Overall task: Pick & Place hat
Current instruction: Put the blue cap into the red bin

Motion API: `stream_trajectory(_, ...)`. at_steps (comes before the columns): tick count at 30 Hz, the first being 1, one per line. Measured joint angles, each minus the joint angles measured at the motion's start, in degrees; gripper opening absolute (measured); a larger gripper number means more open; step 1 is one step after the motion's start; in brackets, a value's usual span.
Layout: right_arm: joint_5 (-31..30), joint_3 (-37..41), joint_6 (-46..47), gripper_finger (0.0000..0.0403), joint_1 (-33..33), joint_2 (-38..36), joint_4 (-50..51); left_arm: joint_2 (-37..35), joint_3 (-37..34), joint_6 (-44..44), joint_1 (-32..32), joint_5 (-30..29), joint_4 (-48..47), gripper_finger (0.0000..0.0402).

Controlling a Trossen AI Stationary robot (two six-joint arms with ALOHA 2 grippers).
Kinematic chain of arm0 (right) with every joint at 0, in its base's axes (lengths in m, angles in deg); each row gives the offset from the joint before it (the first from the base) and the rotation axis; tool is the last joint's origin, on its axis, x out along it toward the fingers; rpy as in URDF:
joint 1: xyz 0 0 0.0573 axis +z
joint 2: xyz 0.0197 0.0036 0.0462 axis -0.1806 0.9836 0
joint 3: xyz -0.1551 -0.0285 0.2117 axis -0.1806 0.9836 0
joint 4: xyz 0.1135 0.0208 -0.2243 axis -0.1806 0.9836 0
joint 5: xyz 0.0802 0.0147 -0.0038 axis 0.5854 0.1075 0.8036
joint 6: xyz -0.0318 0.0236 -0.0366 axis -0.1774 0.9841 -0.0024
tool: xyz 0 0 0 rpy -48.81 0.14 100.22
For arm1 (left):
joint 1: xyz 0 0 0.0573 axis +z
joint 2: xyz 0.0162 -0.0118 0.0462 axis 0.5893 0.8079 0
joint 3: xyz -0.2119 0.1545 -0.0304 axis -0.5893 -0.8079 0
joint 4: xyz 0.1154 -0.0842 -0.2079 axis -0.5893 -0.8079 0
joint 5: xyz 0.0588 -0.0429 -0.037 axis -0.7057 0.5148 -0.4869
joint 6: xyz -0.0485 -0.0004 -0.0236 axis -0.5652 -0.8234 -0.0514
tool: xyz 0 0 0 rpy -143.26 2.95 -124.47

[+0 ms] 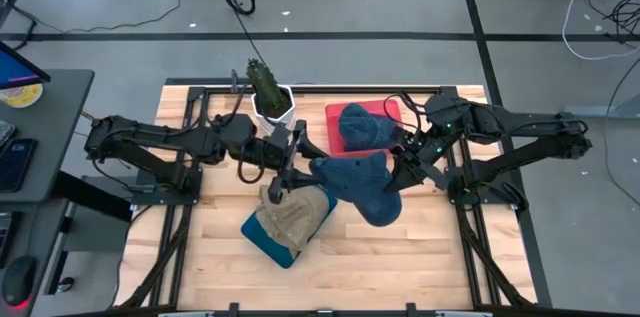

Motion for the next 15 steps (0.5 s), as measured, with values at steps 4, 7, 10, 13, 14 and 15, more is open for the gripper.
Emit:
stream_trajectory(4, 0.1, 0.0, 0.0, 0.0005, 0.0, 0.2, -1.0, 0.2, 0.0, 0.0, 0.0, 0.2, 0.4, 0.0220)
stream_trajectory(7, 0.1, 0.0, -0.2, 0.0006, 0.0, 0.2, -1.5, 0.2, 0.0, 0.0, 0.0, 0.2, 1.5, 0.0178)
stream_trajectory(10, 0.2, 0.0, -0.1, 0.0006, 0.0, 0.2, -1.5, 0.2, 0.0, 0.1, 0.0, 0.2, 1.4, 0.0125)
stream_trajectory(13, 0.1, 0.0, -0.1, 0.0006, 0.0, 0.2, -1.5, 0.2, 0.0, 0.1, 0.0, 1.1, 1.4, 0.0066)
stream_trajectory(14, 0.1, 0.0, 0.1, 0.0007, 0.0, 0.2, -1.5, 0.2, 0.0, 0.1, 0.0, 1.6, 1.3, 0.0045)
stream_trajectory(15, 0.1, 0.0, 0.6, 0.0008, 0.0, 0.2, -1.6, 0.2, 0.0, 0.1, 0.0, 2.3, 1.3, 0.0025)
